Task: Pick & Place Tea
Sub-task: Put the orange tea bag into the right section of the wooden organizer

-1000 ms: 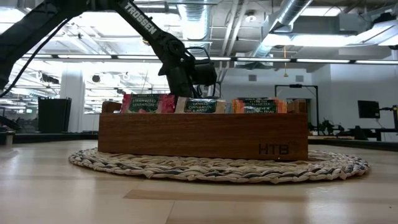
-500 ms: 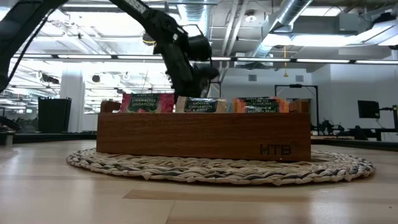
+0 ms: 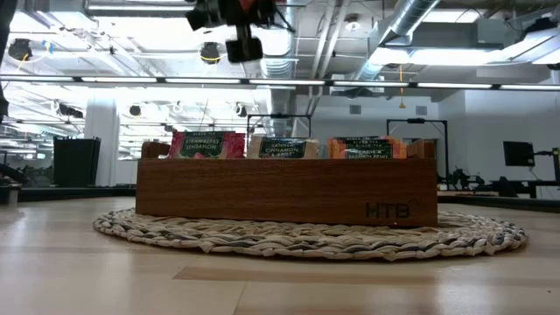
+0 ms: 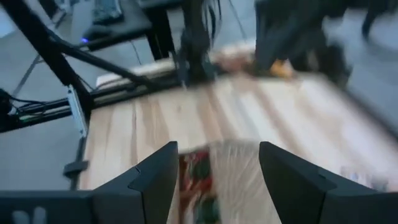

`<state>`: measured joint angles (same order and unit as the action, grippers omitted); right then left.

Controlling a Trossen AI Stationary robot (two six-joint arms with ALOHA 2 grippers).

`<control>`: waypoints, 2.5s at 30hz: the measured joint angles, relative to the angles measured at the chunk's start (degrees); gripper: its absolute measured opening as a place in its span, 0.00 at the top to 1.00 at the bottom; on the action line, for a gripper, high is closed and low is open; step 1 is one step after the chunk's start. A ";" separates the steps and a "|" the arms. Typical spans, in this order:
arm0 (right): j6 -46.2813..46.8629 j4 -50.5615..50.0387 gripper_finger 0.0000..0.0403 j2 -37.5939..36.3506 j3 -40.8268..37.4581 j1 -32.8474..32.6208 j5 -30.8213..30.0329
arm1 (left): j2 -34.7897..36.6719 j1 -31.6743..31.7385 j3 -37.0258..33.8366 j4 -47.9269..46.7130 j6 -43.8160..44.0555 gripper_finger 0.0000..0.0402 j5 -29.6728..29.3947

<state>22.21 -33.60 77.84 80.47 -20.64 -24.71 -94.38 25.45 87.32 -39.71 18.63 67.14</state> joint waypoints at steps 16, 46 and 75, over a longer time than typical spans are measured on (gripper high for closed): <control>-36.17 16.20 0.41 0.97 0.02 6.95 4.41 | 1.47 -1.99 -0.01 0.54 4.88 1.00 9.76; -45.16 26.62 0.60 7.65 0.04 8.41 13.42 | 1.49 -4.11 -0.01 6.07 9.29 1.00 13.92; -42.19 27.42 1.00 7.61 0.04 11.40 20.01 | 1.50 -4.09 -0.01 6.90 9.51 1.00 13.39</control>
<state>-19.98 -6.18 85.45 80.51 -9.25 -4.71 -92.88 21.36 87.31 -32.82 28.14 80.53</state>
